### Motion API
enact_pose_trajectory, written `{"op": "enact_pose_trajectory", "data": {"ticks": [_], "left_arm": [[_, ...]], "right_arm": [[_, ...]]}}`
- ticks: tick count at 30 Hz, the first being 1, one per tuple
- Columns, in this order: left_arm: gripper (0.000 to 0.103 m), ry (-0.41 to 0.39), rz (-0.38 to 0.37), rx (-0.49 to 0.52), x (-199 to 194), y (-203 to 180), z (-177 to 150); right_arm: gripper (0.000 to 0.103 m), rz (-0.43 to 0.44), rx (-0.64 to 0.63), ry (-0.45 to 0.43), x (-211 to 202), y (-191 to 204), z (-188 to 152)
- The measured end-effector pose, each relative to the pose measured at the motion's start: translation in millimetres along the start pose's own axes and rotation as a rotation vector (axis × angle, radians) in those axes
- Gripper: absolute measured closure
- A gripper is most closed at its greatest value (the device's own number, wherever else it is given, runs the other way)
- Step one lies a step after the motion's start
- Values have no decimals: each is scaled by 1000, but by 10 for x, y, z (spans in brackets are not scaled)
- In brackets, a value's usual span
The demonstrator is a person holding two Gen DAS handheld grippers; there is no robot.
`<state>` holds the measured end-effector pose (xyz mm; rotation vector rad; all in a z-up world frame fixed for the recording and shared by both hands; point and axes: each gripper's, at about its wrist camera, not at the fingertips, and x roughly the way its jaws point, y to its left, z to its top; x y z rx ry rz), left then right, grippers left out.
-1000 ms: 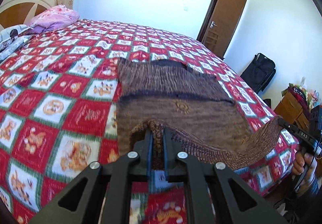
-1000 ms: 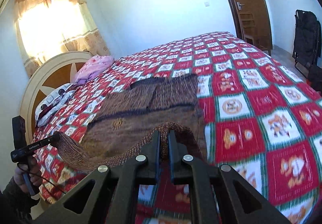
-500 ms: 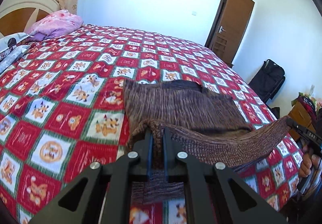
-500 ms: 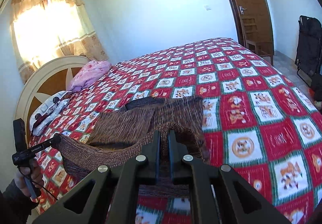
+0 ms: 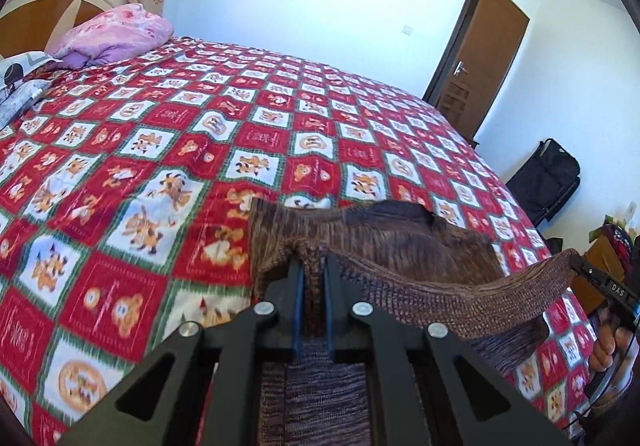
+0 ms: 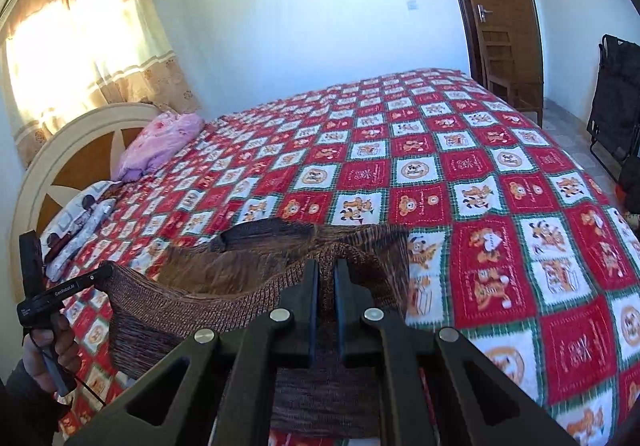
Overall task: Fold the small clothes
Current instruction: 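Lift the hem with both tools and fold it toward the collar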
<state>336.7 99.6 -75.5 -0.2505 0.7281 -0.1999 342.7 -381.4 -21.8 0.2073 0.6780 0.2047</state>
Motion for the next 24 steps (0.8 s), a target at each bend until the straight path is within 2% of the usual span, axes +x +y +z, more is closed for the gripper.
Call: {"op": "enact_pose_trajectory", "data": {"ticks": [5,13,17,19,20,22,23,24], "left_arm": [[94,31,16,-15,324,50,125],[94,80,42,-6,702,127,132],[91,99,51,-31,861,216,161],[90,99,79,-29,939,245,183],[90,97,86,-29,963,247,197],[86,76,110,-25,963,260,233],[75,68,122,-22,952,263,252],[54,55,133,-20,908,271,274]], "right_arm": [[96,-33,8,44,402,-76,149],[96,-80,19,113,932,-226,237],[96,-65,43,174,1267,-304,269],[95,-56,58,184,1422,-344,300],[89,-56,54,179,1478,-345,324],[55,-81,26,150,1547,-324,385],[26,-81,21,146,1567,-318,403],[23,-58,30,145,1566,-322,415]]}}
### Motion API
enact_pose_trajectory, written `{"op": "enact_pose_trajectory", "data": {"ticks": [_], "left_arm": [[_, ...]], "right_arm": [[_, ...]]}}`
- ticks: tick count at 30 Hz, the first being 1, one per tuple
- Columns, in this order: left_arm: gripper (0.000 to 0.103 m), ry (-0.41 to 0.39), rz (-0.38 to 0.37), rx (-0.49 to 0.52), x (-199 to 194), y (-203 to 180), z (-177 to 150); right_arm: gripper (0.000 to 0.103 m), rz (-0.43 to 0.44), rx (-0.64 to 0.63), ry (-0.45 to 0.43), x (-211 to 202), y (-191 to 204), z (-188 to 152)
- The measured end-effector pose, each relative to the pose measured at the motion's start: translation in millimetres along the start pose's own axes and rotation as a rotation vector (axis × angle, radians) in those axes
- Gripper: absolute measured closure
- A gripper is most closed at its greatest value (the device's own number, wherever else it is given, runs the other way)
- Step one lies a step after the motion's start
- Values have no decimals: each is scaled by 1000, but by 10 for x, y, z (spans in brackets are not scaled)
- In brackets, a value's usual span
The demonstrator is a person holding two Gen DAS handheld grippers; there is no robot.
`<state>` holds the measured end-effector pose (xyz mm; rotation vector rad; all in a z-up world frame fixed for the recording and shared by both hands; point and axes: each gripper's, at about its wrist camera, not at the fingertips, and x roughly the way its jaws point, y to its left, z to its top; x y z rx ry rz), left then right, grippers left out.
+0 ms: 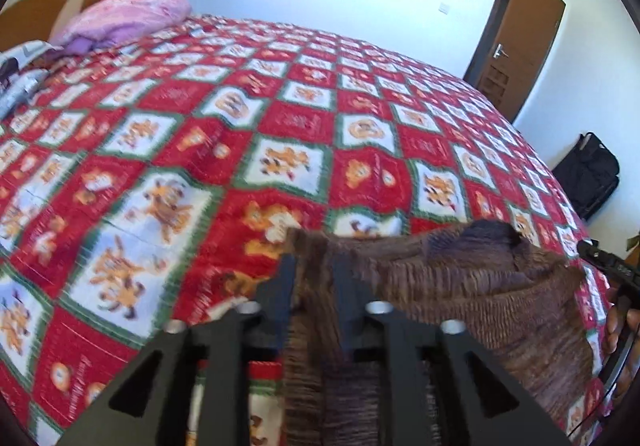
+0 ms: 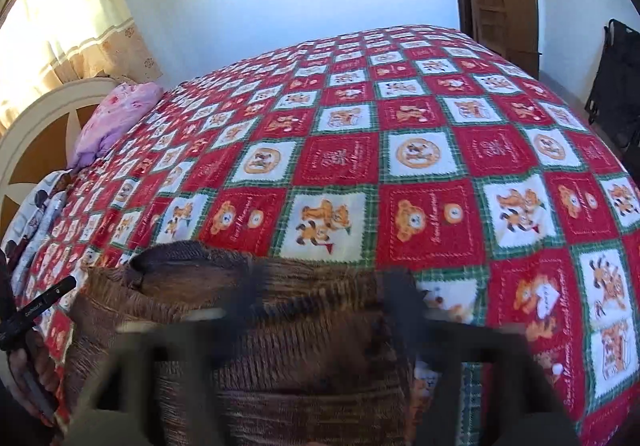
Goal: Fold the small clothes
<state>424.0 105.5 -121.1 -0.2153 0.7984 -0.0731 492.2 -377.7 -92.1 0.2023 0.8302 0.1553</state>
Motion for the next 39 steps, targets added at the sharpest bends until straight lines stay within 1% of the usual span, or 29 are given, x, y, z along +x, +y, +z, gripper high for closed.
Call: {"op": "enact_pose_trajectory", "data": {"ticks": [1,2,3,4,5,7,8,10,11,12,13,14,15,17,20,22,24,27,30,31,32,34,35,36,38,39], "left_arm": [[45,-14,9,-2,-39,17,6],[33,-31,13,-3,-81,31,3],[30,-47,15,10,-143,35,-17],[30,-46,20,38,-178,22,-41],[30,-34,30,79,-219,-9,-97],[22,-7,47,159,-249,-78,-235],[17,4,60,192,-239,-107,-285],[16,28,99,287,-167,-205,-431],[16,39,119,315,-117,-239,-472],[16,67,147,349,-13,-289,-513],[16,84,162,362,48,-314,-526],[15,96,173,369,105,-341,-530],[15,87,179,362,147,-356,-492],[15,71,198,357,166,-379,-407],[15,29,264,329,221,-358,-194],[16,21,279,284,244,-283,-74],[16,5,314,239,257,-184,40],[16,13,329,181,253,-25,104],[15,23,341,173,199,79,18],[15,28,345,176,177,97,-24],[15,33,345,182,146,111,-89],[15,46,338,195,115,113,-171],[15,58,335,207,102,99,-231],[15,64,334,216,88,81,-264],[15,71,321,232,79,16,-326],[15,72,319,239,87,-14,-340]], "right_arm": [[23,19,8,-2,-19,0,-2],[23,14,3,-1,-41,19,-12],[23,4,-10,0,-66,49,-33],[23,3,-27,9,-113,97,-89],[23,28,-39,29,-150,148,-155],[23,109,-65,94,-196,264,-336],[23,127,-82,118,-195,314,-414],[23,152,-141,197,-126,464,-601],[23,156,-159,234,-68,516,-670],[23,157,-167,265,5,560,-717],[23,156,-174,284,69,591,-737],[23,145,-188,295,132,629,-734],[23,123,-206,291,186,667,-699],[23,109,-211,283,263,700,-584],[23,94,-189,213,321,710,-303],[23,71,-170,153,332,701,-124],[23,37,-155,95,300,681,-1],[23,34,-144,38,200,667,42],[23,38,-174,-17,-13,648,-70],[23,45,-184,-19,-57,647,-103],[23,60,-200,-14,-120,642,-170],[23,118,-226,35,-194,622,-339],[23,157,-239,96,-192,601,-450],[23,176,-249,133,-174,592,-528],[23,192,-282,197,-118,565,-662],[23,171,-306,221,-66,546,-695]]}}
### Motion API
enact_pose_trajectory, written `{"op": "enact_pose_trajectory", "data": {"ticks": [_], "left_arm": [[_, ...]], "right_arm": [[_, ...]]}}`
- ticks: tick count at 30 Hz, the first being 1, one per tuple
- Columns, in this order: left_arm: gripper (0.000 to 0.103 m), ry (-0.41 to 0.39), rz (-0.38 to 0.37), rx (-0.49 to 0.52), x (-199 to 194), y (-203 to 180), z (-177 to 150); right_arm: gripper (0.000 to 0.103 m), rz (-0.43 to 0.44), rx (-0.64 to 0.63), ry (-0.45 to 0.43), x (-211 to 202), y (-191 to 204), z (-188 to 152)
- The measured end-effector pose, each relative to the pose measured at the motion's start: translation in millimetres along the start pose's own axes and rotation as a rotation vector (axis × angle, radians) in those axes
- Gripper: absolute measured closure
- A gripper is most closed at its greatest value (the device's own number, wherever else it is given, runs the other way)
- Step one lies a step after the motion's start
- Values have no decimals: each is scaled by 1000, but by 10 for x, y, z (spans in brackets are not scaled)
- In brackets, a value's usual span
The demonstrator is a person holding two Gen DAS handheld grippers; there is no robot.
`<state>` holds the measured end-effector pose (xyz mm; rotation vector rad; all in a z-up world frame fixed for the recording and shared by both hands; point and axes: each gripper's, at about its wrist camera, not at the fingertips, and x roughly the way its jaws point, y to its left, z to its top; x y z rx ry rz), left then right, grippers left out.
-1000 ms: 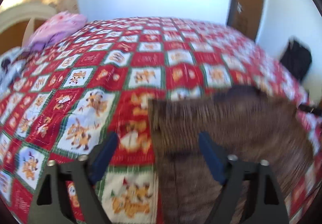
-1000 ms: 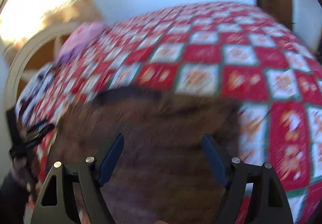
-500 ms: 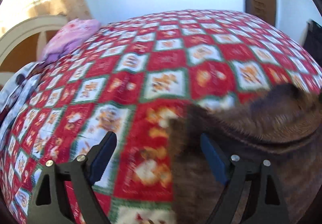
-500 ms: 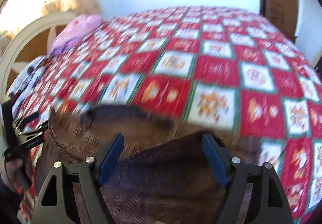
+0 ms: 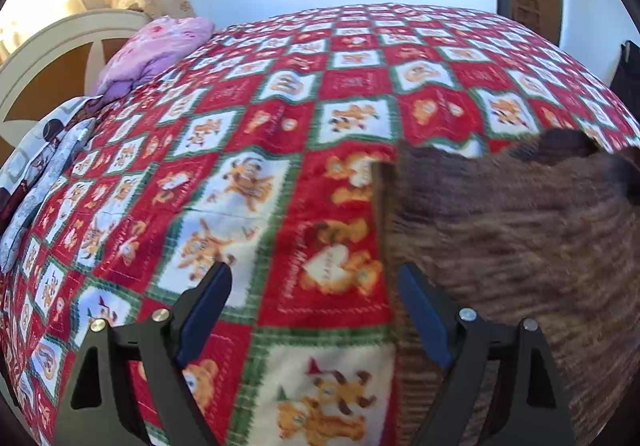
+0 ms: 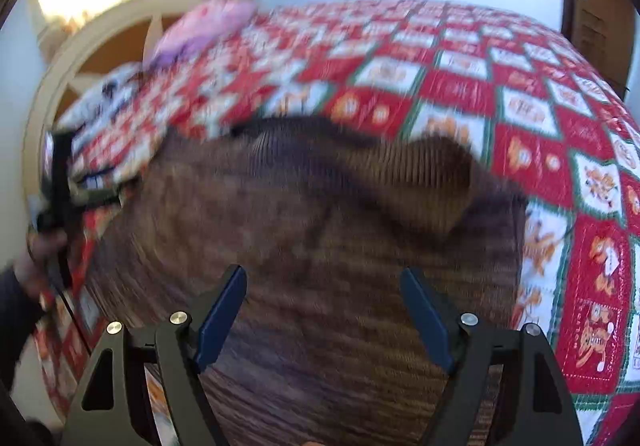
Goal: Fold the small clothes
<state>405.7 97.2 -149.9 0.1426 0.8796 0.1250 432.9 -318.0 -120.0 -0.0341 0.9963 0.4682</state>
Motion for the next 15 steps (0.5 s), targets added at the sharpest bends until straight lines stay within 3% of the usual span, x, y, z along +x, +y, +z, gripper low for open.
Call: {"op": "enact_pose_trajectory", "data": {"ticks": [3,8,12,15], "left_arm": [[15,-4,31,14,5,-90,-15],[15,9,34,-30,6,-40,-58],[15,4,47,-32,-38,7,-116],[15,15,66,-13,-17,14,-174]], "right_arm": [[23,-140,43,-34,38,-252,107],[23,-230,288,-79,41,-887,348],[23,-291,231,-96,11,-759,373],[23,-389,210,11,171,-752,234]]}}
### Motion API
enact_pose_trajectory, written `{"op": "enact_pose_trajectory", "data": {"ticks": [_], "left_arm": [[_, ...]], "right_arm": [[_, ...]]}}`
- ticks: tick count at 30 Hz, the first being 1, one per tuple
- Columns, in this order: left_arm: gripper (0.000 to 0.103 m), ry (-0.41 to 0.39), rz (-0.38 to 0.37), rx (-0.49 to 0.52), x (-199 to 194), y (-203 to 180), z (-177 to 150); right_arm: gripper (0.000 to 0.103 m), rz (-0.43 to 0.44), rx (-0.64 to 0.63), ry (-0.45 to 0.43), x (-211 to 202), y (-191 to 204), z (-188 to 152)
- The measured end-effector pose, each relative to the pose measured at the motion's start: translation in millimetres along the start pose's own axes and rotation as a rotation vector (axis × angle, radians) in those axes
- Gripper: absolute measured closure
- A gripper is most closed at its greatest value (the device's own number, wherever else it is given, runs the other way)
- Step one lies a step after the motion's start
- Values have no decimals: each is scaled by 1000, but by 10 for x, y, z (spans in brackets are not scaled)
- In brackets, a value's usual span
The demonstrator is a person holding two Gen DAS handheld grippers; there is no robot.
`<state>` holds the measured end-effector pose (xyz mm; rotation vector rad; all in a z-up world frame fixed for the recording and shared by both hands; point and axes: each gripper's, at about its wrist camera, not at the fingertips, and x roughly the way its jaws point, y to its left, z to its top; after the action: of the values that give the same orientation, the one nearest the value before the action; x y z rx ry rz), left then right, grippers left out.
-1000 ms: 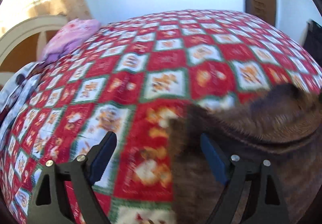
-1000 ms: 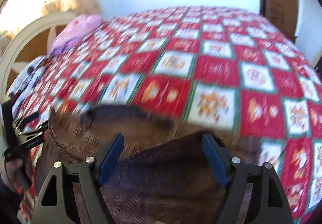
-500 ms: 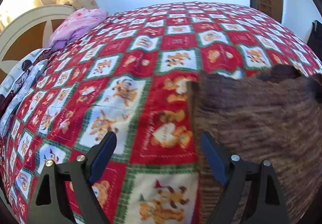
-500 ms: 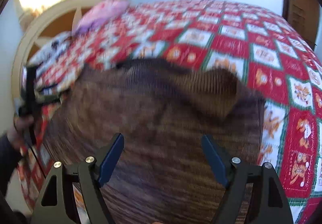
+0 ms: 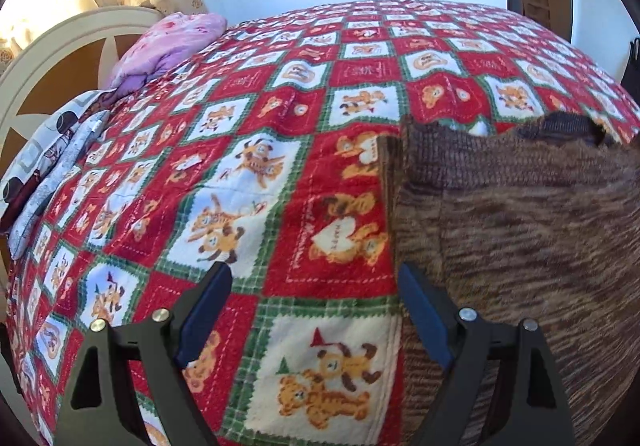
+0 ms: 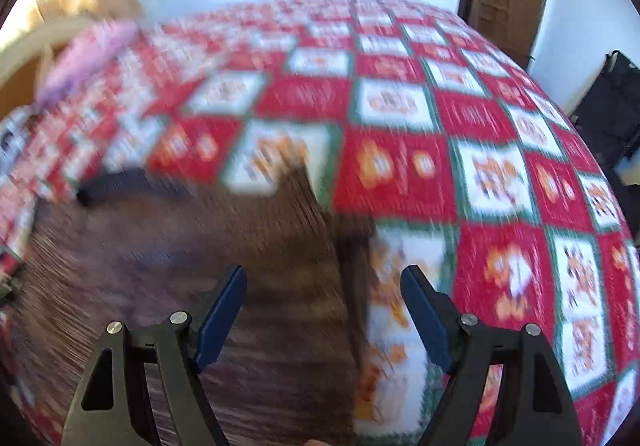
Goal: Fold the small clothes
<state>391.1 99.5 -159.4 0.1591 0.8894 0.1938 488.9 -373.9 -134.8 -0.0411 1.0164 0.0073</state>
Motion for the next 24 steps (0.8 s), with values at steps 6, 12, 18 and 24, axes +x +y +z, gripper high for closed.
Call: {"op": "enact_pose_trajectory", "data": {"ticks": [6,12,18,24], "left_arm": [[15,-4,-15,-32,-100,133,-112],[15,-2,-31,-33,-143,108,-173],[15,-12,-45,-24,-241,25,-236],[15,-11,-53,-20,-259,60,-341]], "right_arm": [[23,-74,40,-7,-84,-245,-108],[23,80,5,-112,-473,-54,-121],[23,124,-127,-52,-386,375,-433],[23,80,29,-28,-253,-152,-644]]}}
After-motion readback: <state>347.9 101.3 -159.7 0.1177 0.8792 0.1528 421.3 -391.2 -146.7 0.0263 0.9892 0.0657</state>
